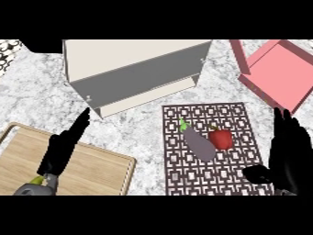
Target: Pick the bell pepper from the placemat and place it in the tiered shelf
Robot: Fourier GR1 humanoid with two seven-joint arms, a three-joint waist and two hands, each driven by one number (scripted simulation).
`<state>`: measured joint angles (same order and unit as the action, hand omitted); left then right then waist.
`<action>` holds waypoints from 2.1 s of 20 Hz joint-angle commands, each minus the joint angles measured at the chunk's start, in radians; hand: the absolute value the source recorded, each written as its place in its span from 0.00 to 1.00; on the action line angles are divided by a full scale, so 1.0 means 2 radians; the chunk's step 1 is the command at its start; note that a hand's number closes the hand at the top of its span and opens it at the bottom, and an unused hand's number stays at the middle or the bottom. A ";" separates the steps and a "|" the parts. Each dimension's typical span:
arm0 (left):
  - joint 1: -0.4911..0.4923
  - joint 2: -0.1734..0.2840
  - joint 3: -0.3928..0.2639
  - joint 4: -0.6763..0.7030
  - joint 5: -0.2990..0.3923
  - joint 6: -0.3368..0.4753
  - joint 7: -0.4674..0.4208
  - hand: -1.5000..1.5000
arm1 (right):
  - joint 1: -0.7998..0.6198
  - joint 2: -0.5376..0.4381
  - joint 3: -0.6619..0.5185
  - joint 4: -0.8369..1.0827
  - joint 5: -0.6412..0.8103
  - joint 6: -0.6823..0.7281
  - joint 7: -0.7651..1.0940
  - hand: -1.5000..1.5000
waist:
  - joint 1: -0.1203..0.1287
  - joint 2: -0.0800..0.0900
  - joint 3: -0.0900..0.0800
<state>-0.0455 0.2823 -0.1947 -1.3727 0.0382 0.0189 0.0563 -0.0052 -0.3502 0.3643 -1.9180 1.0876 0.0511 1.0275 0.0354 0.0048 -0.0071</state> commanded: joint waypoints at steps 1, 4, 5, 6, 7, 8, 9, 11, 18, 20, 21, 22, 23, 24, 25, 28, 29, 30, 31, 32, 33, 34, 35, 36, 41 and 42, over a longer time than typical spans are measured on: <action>0.000 0.007 0.010 0.010 0.008 -0.015 -0.009 0.50 | -0.091 0.080 0.061 0.052 0.064 0.085 0.113 0.00 | 0.000 0.000 0.002; -0.001 -0.009 0.006 0.001 0.001 0.003 -0.001 0.50 | -0.135 0.146 0.059 0.098 0.066 0.113 0.133 0.00 | -0.003 -0.001 0.003; 0.000 -0.001 0.008 -0.005 0.004 -0.006 0.006 0.50 | -0.150 0.170 0.055 0.134 0.074 0.100 0.134 0.00 | -0.002 -0.001 0.003; 0.008 0.006 0.014 -0.002 0.006 -0.011 -0.004 0.50 | -0.161 0.171 0.043 0.147 0.061 0.104 0.137 0.00 | -0.003 -0.001 0.003; -0.010 -0.008 0.013 0.024 -0.002 -0.001 -0.009 0.50 | -0.154 0.172 0.024 0.171 0.059 0.098 0.119 0.00 | -0.009 0.000 0.003; 0.008 0.006 0.018 0.018 0.002 -0.013 -0.018 0.50 | -0.157 0.172 0.042 0.154 0.057 0.106 0.157 0.00 | -0.008 -0.001 0.003; 0.014 -0.008 0.000 -0.005 -0.010 0.003 -0.004 0.50 | -0.166 0.173 0.028 0.193 0.053 0.092 0.152 0.00 | -0.004 -0.001 0.003; -0.001 0.012 0.029 0.005 0.012 -0.017 0.003 0.50 | -0.162 0.174 0.055 0.182 0.052 0.092 0.184 0.00 | -0.009 -0.002 0.003; 0.010 -0.011 0.013 -0.005 -0.011 0.005 -0.005 0.50 | -0.134 0.175 0.067 0.243 0.074 0.041 0.185 0.00 | -0.012 -0.003 0.004; 0.002 -0.011 0.017 0.001 -0.008 -0.001 -0.006 0.50 | -0.189 0.175 0.042 0.268 0.072 0.049 0.195 0.00 | -0.010 -0.001 0.003; 0.014 -0.016 0.013 0.001 -0.005 -0.002 -0.005 0.50 | -0.168 0.175 0.017 0.228 0.090 0.086 0.175 0.00 | -0.017 -0.003 0.003; 0.006 -0.003 0.025 0.000 -0.003 -0.007 0.007 0.50 | -0.164 0.175 0.016 0.238 0.094 0.086 0.161 0.00 | -0.017 -0.003 0.003; -0.017 0.000 0.035 0.019 0.003 -0.015 0.012 0.50 | -0.159 0.175 0.029 0.222 0.097 0.090 0.172 0.00 | -0.019 -0.003 0.003; 0.016 -0.001 0.023 0.001 -0.002 -0.017 -0.008 0.50 | -0.145 0.175 0.027 0.247 0.101 0.071 0.166 0.00 | -0.015 -0.003 0.003; 0.033 0.003 0.021 -0.016 -0.012 -0.010 -0.017 0.50 | -0.160 0.175 0.031 0.253 0.100 0.079 0.176 0.00 | -0.012 -0.003 0.003; 0.004 -0.026 0.019 0.025 -0.019 0.006 -0.011 0.50 | -0.146 0.175 0.008 0.242 0.107 0.088 0.151 0.00 | -0.020 -0.002 0.003; 0.017 -0.014 0.024 -0.008 -0.006 -0.008 0.000 0.50 | -0.143 0.175 0.042 0.234 0.099 0.079 0.181 0.00 | -0.015 -0.003 0.004; -0.004 0.002 0.044 0.019 0.006 -0.026 -0.008 0.50 | -0.157 0.175 0.018 0.253 0.094 0.080 0.166 0.00 | -0.016 -0.002 0.003; -0.006 -0.018 0.027 0.008 -0.011 -0.004 0.007 0.50 | -0.182 0.175 0.020 0.265 0.087 0.087 0.181 0.00 | -0.014 -0.002 0.003; -0.004 -0.014 0.024 0.000 -0.016 -0.004 0.007 0.50 | -0.135 0.175 0.029 0.241 0.106 0.087 0.170 0.00 | -0.018 -0.003 0.003; 0.029 -0.016 0.018 -0.008 -0.016 -0.009 -0.007 0.50 | -0.159 0.175 0.021 0.272 0.098 0.076 0.171 0.00 | -0.012 -0.002 0.004; 0.025 -0.003 0.029 -0.006 -0.008 -0.021 -0.012 0.50 | -0.164 0.175 0.028 0.231 0.092 0.119 0.189 0.00 | -0.014 -0.003 0.003; 0.004 -0.005 0.035 0.006 -0.002 -0.026 0.001 0.50 | -0.156 0.175 0.020 0.267 0.100 0.078 0.173 0.00 | -0.015 -0.002 0.003; 0.012 -0.010 0.030 -0.007 -0.012 -0.013 0.003 0.50 | -0.169 0.175 0.010 0.294 0.099 0.067 0.157 0.00 | -0.013 -0.002 0.004; -0.004 -0.016 0.047 0.052 -0.010 -0.022 -0.035 0.50 | -0.155 0.175 -0.019 0.299 0.115 0.070 0.121 0.00 | -0.018 -0.002 0.003; 0.000 -0.012 0.041 0.014 -0.015 -0.018 -0.007 0.50 | -0.166 0.175 -0.033 0.306 0.112 0.078 0.116 0.00 | -0.016 -0.002 0.004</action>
<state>-0.0373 0.2547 -0.1225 -1.3380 0.0104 -0.0128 0.0291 -0.3202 -0.0086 0.3328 -1.3617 1.2943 0.1830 1.1418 0.0040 -0.0068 -0.0043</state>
